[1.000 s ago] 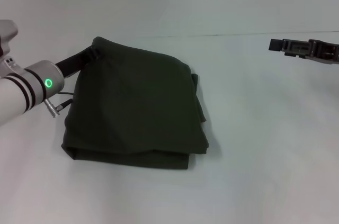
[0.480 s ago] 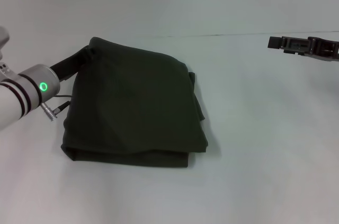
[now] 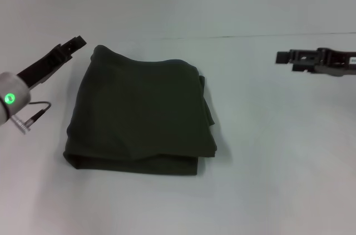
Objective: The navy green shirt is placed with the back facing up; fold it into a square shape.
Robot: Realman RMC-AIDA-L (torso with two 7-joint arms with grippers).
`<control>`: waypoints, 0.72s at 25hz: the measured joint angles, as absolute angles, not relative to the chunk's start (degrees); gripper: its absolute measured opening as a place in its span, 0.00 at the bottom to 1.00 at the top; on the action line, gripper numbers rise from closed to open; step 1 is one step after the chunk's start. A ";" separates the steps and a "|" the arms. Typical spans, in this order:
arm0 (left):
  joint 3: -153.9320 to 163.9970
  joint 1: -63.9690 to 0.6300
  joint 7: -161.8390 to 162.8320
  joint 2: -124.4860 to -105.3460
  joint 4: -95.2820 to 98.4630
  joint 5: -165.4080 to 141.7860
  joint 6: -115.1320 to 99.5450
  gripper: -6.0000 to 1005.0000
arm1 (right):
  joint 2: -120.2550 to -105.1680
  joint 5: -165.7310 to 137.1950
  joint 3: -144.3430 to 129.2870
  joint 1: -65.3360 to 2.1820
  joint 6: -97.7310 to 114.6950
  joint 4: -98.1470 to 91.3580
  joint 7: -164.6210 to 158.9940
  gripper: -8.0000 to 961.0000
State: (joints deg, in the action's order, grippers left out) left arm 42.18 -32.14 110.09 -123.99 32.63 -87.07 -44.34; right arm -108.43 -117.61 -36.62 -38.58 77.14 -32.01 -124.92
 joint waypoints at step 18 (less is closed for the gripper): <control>42.09 -22.39 87.39 -121.39 35.72 -84.20 -80.06 0.90 | -113.87 -118.65 -48.77 -45.92 69.41 -22.59 -133.25 0.90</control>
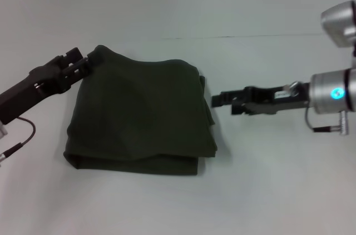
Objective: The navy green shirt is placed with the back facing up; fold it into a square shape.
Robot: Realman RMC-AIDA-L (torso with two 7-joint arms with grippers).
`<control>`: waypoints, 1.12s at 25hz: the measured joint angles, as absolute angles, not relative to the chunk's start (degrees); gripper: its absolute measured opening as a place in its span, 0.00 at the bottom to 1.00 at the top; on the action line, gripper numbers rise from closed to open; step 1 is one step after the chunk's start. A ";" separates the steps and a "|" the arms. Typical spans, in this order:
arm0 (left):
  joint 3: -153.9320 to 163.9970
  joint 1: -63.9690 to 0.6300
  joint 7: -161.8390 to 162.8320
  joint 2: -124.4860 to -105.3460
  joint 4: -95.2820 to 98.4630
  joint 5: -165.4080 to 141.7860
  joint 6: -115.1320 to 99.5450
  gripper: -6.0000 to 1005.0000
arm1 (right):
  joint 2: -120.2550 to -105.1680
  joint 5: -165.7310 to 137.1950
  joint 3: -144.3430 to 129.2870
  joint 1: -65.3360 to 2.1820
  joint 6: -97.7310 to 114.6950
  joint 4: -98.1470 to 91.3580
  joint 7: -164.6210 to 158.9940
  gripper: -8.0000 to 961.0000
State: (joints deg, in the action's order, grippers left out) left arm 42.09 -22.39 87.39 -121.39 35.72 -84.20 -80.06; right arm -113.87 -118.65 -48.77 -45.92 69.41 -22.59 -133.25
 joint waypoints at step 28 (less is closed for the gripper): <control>42.09 -20.66 82.45 -119.94 35.33 -84.19 -81.04 0.90 | -119.42 -118.91 -53.26 -47.32 60.28 -19.34 -136.76 0.90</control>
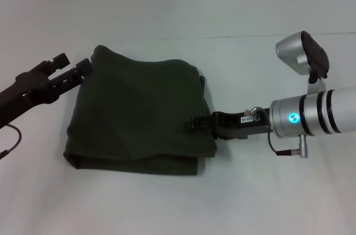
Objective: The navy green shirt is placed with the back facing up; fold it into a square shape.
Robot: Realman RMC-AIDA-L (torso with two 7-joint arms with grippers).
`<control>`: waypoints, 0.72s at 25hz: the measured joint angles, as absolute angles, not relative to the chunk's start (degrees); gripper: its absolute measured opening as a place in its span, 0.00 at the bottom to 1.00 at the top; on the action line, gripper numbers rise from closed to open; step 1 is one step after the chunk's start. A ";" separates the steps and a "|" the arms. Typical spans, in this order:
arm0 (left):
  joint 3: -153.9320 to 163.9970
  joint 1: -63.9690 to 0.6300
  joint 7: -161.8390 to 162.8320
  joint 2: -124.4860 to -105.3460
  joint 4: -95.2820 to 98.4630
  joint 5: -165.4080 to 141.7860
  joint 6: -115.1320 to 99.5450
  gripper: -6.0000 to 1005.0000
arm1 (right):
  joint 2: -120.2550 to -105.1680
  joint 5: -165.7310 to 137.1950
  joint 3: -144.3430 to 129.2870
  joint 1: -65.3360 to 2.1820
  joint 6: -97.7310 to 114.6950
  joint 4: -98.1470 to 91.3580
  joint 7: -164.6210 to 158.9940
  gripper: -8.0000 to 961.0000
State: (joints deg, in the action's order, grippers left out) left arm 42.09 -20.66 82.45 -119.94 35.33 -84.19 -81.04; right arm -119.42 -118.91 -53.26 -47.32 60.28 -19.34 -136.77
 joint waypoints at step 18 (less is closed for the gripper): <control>41.40 -20.86 82.34 -120.19 35.01 -83.85 -79.60 0.90 | -119.96 -118.52 -53.07 -47.93 56.96 -17.70 -136.34 0.90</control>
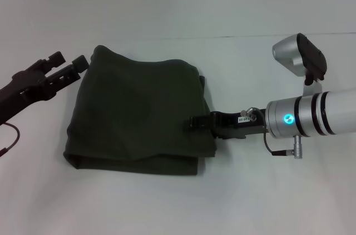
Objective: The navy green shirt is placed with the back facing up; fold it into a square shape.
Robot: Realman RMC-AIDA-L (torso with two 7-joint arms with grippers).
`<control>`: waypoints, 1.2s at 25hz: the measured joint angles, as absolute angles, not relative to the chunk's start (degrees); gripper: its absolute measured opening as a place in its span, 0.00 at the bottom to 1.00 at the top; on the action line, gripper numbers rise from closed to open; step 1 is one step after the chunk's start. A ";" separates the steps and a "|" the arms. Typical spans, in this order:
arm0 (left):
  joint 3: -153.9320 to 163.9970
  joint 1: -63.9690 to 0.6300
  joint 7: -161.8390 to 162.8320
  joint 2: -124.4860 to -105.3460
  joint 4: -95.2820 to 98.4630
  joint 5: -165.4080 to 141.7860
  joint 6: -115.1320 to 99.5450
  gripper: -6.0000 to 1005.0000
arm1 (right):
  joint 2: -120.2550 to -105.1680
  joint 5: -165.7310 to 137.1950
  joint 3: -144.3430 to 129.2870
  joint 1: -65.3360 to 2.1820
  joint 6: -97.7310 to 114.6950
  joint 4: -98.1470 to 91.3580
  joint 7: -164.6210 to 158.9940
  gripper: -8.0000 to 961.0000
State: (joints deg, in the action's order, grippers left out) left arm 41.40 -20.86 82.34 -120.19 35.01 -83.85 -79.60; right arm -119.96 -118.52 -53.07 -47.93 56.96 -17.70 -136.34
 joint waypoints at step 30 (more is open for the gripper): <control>39.19 -21.27 81.56 -120.32 33.84 -83.85 -79.40 0.90 | -120.41 -116.93 -53.24 -51.21 52.69 -14.29 -134.49 0.26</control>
State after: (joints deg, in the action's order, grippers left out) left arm 39.19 -21.27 81.55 -120.32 33.84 -83.85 -79.40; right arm -120.41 -116.93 -53.25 -51.21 52.69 -14.29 -134.49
